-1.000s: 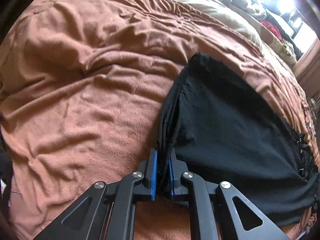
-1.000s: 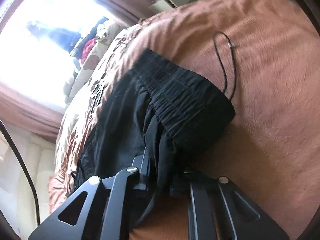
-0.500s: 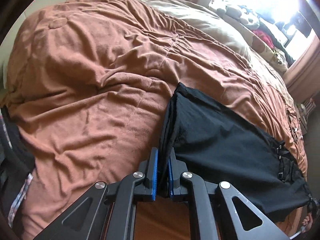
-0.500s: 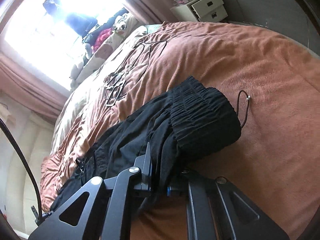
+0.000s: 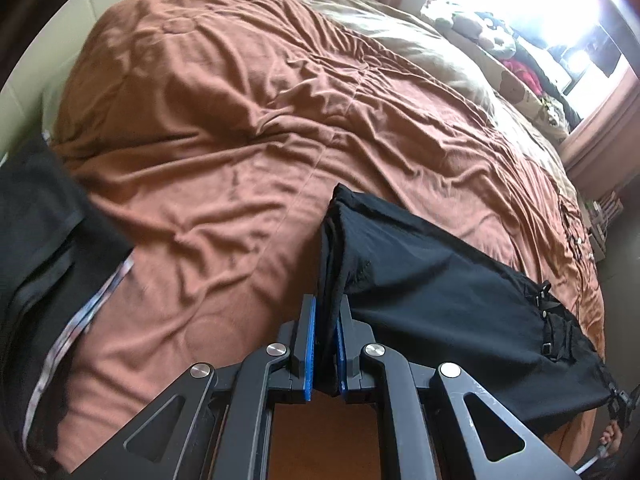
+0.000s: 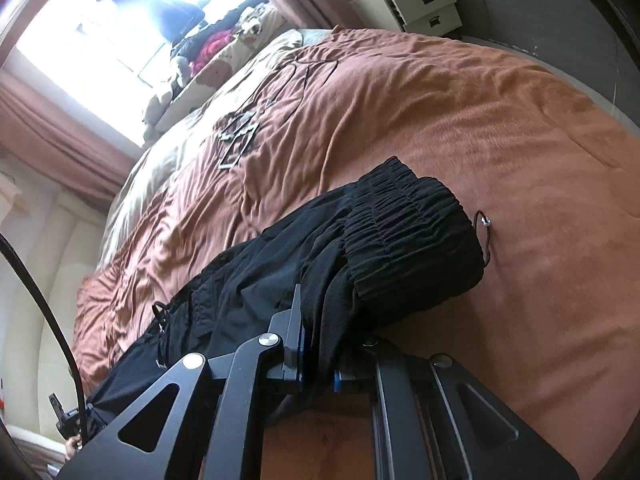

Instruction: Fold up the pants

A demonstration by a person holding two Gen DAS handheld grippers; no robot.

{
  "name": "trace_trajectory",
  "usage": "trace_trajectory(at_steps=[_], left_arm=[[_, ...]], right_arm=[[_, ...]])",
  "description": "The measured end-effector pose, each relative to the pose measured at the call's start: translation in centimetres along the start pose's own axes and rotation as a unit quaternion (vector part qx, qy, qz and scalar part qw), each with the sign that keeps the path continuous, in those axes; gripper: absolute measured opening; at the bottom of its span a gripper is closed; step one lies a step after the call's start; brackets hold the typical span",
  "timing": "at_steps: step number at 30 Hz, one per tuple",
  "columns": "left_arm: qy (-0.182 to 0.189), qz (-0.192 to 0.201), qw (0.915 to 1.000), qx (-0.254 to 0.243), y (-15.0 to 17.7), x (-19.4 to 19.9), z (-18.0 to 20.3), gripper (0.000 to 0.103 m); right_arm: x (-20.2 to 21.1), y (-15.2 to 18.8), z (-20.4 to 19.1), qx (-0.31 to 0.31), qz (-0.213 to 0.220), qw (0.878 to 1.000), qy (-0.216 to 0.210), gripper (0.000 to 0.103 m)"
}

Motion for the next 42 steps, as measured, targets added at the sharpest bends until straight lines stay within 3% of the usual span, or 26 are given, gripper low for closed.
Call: trace_trajectory(at_steps=[11,19,28,39,42], left_arm=[[0.003,-0.001,0.9999,0.013,6.2,5.4,-3.5,0.009],[0.009,-0.009,0.9996,0.024,9.9,6.9,-5.0,0.009],[0.000,-0.035,0.9982,0.049,13.4,4.3,-7.3,0.010],[-0.011,-0.064,0.9961,0.059,16.6,1.3,-8.9,0.010],[-0.013,-0.062,0.9962,0.059,16.7,1.2,-9.0,0.011]], right_arm=[[4.7,1.8,0.0,0.027,-0.009,1.000,-0.008,0.006],[6.2,2.1,-0.3,0.043,-0.015,0.999,-0.009,0.006],[4.3,1.7,0.1,0.036,-0.016,0.999,0.002,0.006],[0.4,4.5,4.1,-0.010,-0.035,0.999,0.026,0.006],[0.5,4.8,4.5,-0.029,-0.040,0.999,0.022,0.013]])
Point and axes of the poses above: each gripper's, at about its wrist camera, not at the fingertips, and x roughly against the way its jaws point, z to its right, y to its underside, the point moved 10 cm from there along -x, roughly the way its jaws point, and after that the axes turned 2 degrees about z, right-handed, at the moved point
